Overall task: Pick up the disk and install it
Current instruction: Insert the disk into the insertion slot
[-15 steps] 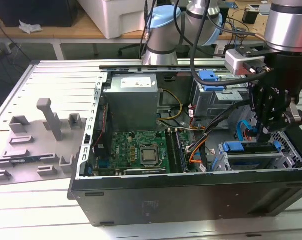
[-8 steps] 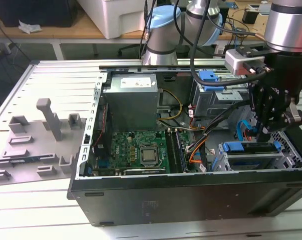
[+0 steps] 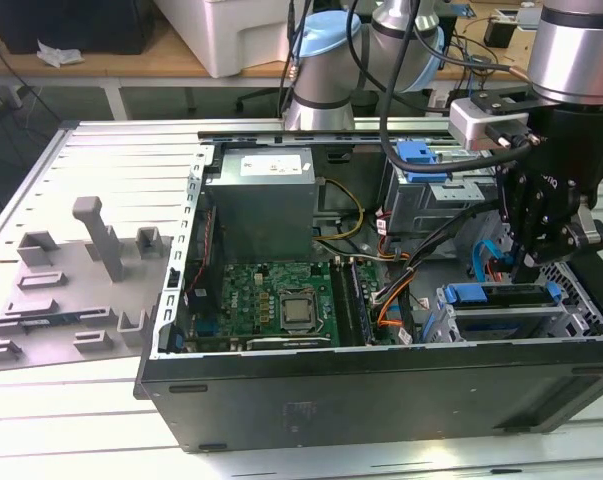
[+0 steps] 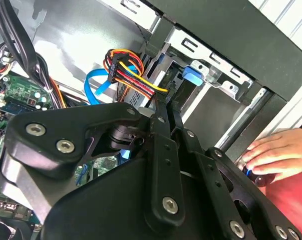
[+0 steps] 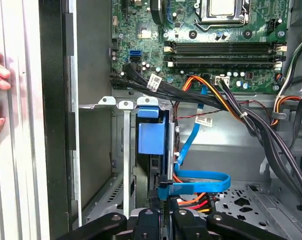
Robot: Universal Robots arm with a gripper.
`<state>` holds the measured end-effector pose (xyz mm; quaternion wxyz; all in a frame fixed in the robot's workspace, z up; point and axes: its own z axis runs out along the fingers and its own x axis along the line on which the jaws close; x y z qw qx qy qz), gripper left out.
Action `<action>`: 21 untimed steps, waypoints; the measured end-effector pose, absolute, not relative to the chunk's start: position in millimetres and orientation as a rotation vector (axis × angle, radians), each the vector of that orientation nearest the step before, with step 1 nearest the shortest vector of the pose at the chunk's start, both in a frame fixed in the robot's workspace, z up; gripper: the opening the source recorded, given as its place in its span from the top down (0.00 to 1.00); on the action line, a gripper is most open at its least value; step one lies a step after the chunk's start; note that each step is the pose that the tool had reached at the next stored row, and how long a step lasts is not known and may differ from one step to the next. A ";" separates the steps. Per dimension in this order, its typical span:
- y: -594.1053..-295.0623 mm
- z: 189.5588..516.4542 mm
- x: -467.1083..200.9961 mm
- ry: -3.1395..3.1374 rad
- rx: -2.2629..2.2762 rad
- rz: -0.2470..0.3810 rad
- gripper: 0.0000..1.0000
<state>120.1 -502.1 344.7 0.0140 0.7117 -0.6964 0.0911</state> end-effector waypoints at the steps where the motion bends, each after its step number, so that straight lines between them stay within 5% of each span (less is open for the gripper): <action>1: -502.1 344.7 120.1 -2.169 2.216 0.283 0.84; 21: -504.8 344.7 120.1 -2.178 2.224 0.268 0.84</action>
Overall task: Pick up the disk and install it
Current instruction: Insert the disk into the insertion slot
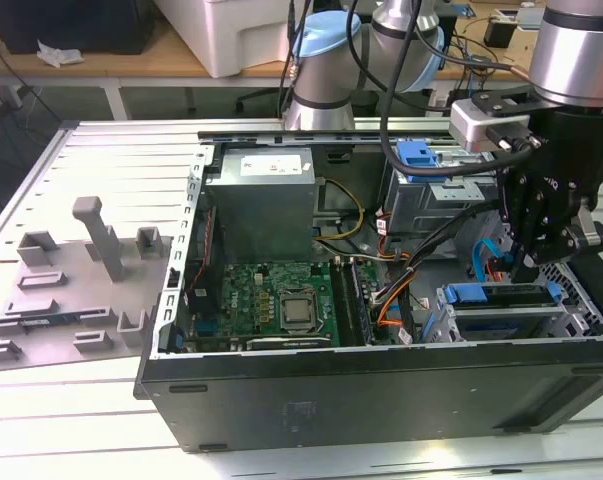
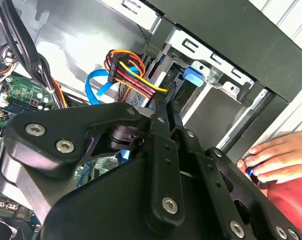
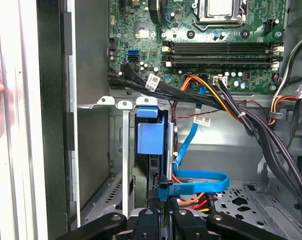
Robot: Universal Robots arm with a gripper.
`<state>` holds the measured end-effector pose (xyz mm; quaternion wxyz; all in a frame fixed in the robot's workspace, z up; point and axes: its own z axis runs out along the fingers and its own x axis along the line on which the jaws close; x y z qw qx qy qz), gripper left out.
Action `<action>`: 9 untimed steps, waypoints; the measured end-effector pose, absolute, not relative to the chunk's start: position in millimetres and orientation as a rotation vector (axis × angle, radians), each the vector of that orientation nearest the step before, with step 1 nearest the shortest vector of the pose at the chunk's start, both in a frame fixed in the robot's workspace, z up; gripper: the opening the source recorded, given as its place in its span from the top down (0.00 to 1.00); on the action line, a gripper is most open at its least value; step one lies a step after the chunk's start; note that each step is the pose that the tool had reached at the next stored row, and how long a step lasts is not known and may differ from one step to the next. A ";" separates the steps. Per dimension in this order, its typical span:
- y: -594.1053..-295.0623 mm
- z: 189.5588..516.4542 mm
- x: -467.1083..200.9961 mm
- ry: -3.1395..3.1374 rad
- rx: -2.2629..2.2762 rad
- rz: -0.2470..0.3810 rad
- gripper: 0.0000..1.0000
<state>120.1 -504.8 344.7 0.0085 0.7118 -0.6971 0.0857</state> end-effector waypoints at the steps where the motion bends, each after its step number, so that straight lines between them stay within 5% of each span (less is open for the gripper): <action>1: -505.2 344.8 120.1 -2.178 2.224 0.268 0.84; 9: -508.7 344.8 120.1 -2.178 2.224 0.267 0.84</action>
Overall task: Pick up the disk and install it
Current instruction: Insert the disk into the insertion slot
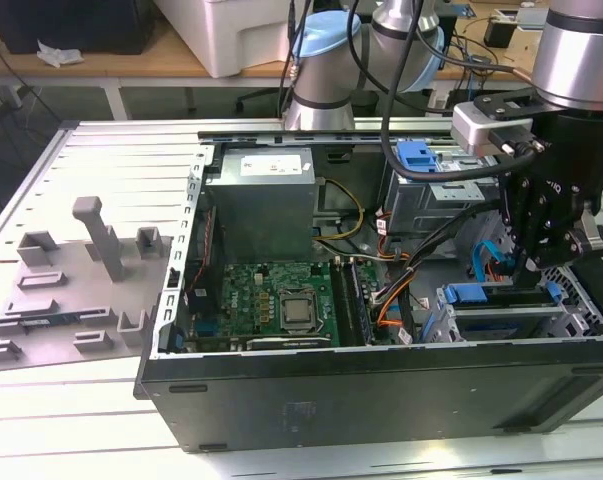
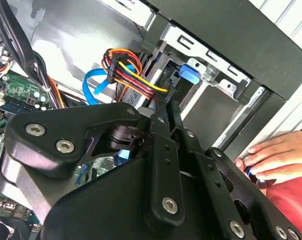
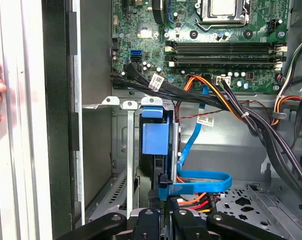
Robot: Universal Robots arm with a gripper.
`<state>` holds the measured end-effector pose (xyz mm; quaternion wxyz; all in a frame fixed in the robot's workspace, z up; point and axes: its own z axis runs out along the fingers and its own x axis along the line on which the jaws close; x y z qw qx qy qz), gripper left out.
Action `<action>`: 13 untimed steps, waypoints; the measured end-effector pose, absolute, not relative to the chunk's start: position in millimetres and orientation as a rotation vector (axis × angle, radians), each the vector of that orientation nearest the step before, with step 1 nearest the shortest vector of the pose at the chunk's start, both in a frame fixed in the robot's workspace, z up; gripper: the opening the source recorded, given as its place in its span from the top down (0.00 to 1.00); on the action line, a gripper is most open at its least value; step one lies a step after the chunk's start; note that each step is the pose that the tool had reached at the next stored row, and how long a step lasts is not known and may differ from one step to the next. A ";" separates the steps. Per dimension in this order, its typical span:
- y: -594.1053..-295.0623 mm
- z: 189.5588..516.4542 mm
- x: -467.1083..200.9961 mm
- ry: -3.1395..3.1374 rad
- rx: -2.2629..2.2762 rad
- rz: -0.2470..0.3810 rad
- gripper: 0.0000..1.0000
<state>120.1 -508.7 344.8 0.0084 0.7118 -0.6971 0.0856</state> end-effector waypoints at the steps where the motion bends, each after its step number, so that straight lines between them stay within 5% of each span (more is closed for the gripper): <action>1: -508.8 344.8 120.1 -2.178 2.224 0.267 0.84; 13: -509.3 344.8 120.1 -2.178 2.224 0.267 0.84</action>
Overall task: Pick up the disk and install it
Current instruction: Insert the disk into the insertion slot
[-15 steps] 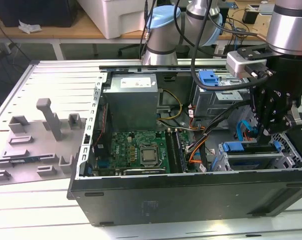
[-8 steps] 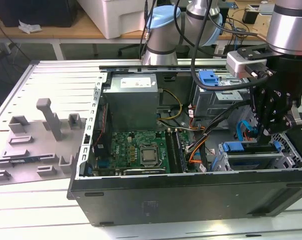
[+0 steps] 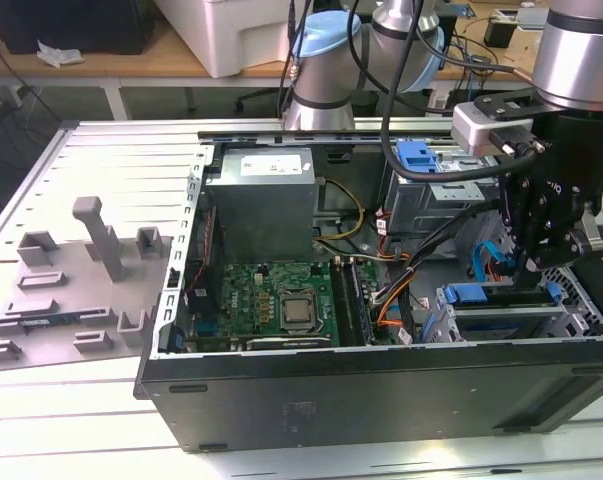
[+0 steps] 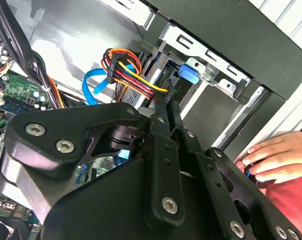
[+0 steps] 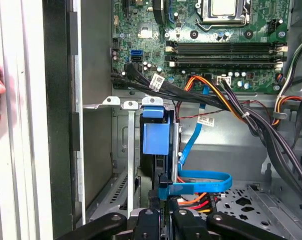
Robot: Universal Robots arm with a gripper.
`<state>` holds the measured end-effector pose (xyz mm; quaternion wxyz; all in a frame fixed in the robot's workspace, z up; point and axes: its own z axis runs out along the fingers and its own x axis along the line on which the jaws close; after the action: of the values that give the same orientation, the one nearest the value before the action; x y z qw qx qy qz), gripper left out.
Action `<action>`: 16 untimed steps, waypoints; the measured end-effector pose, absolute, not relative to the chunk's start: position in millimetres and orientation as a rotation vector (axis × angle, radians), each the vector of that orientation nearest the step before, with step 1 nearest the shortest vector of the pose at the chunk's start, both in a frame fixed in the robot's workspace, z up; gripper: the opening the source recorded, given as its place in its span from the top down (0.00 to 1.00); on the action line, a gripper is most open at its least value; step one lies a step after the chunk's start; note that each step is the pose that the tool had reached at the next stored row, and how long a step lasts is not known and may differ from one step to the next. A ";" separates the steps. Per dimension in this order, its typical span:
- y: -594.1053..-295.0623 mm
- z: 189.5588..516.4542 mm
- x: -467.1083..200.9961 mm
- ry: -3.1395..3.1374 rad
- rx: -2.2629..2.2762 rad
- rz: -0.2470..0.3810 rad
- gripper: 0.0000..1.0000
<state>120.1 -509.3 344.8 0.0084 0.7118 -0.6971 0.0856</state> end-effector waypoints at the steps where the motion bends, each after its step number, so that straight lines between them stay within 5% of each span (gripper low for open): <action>1: -509.3 344.8 120.1 -2.179 2.224 0.268 0.84; 16: -509.3 344.3 120.8 -2.189 2.213 0.267 0.84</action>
<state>120.8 -509.3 344.3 0.0088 0.7084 -0.7006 0.0856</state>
